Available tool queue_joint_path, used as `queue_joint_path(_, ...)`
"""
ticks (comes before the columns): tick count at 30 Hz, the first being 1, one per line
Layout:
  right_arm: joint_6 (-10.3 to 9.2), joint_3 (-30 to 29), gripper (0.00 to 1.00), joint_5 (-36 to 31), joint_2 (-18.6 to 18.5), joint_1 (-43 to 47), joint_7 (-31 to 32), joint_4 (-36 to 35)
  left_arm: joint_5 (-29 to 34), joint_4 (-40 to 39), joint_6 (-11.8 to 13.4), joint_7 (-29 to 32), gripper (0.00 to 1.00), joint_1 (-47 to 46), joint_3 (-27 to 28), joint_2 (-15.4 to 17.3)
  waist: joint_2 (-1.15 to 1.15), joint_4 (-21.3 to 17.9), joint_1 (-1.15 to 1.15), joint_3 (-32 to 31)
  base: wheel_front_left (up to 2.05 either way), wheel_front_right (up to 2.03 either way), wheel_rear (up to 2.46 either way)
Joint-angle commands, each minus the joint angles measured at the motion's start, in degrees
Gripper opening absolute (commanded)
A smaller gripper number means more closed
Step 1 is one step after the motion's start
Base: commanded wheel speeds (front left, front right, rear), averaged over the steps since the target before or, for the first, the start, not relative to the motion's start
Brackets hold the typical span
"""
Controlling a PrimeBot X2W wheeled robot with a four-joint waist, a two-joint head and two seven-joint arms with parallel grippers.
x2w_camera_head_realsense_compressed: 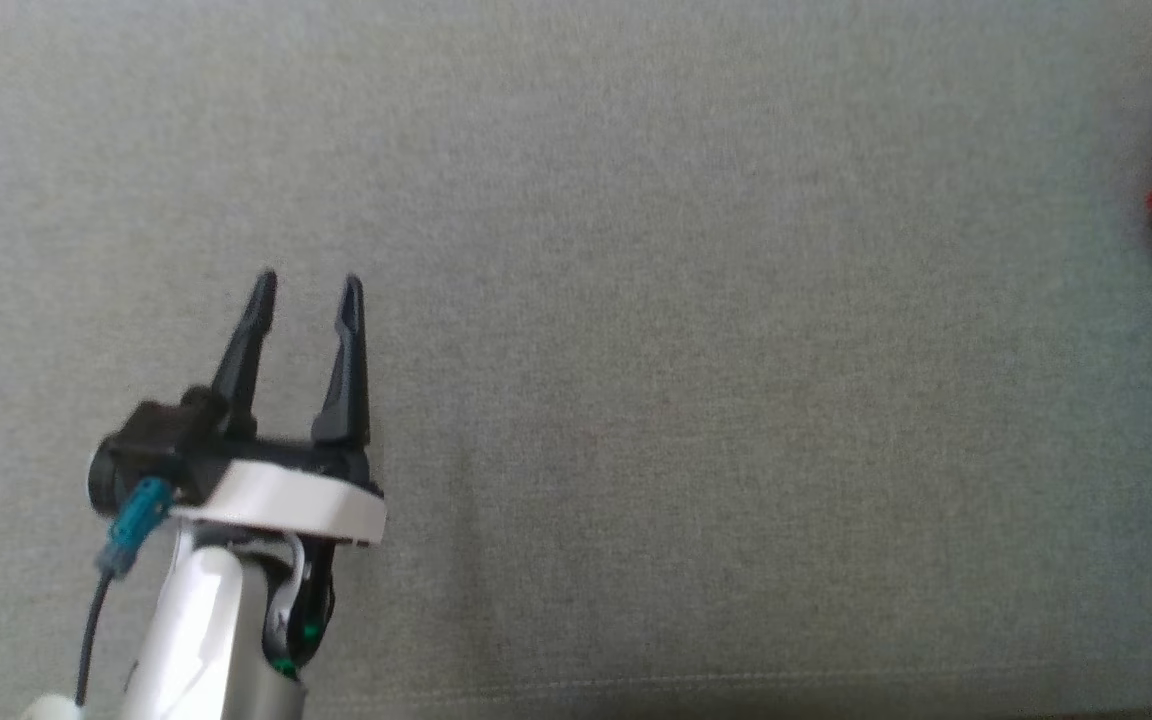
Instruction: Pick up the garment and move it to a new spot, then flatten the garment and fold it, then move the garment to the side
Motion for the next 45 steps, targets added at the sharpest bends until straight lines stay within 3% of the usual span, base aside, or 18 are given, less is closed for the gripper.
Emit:
queue_joint_path(1, -0.04, 1.6, 1.00, 0.5, 1.4, 2.5, -1.6, -4.2, -0.6, -1.1, 0.8, -0.3, 1.00, 0.1, 2.2, 0.5, 0.00, 0.6, 0.00, -2.6, 0.00, 0.00, 0.00)
queue_joint_path(10, -0.04, 9.1, 1.00, 1.1, 10.5, 18.6, -8.6, -12.7, 1.0, 2.3, 2.7, -0.3, 1.00, 3.1, 3.7, 0.5, 0.00, 1.2, 0.00, -8.7, 0.00, 0.00, 0.00)
queue_joint_path(17, -0.04, 12.3, 1.00, 2.6, 14.0, 28.6, -16.6, -11.1, 2.3, 4.9, 2.3, -0.3, 1.00, 5.2, 4.0, 0.5, 0.00, 1.0, 0.00, -12.2, 0.00, 0.00, 0.00)
queue_joint_path(27, -0.04, 15.0, 1.00, 2.8, 14.8, 34.4, -23.5, -4.1, 2.7, 6.3, 1.9, -0.3, 1.00, 9.7, 5.8, 0.5, 0.00, -0.3, 0.00, -16.3, 0.00, 0.00, 0.00)
queue_joint_path(45, -0.04, 18.1, 1.00, 4.8, 14.8, 35.8, -24.8, -0.9, 1.8, 5.9, 2.5, -0.3, 1.00, 12.9, 6.2, 0.5, 0.00, 0.4, 0.00, -19.4, 0.00, 0.00, 0.00)
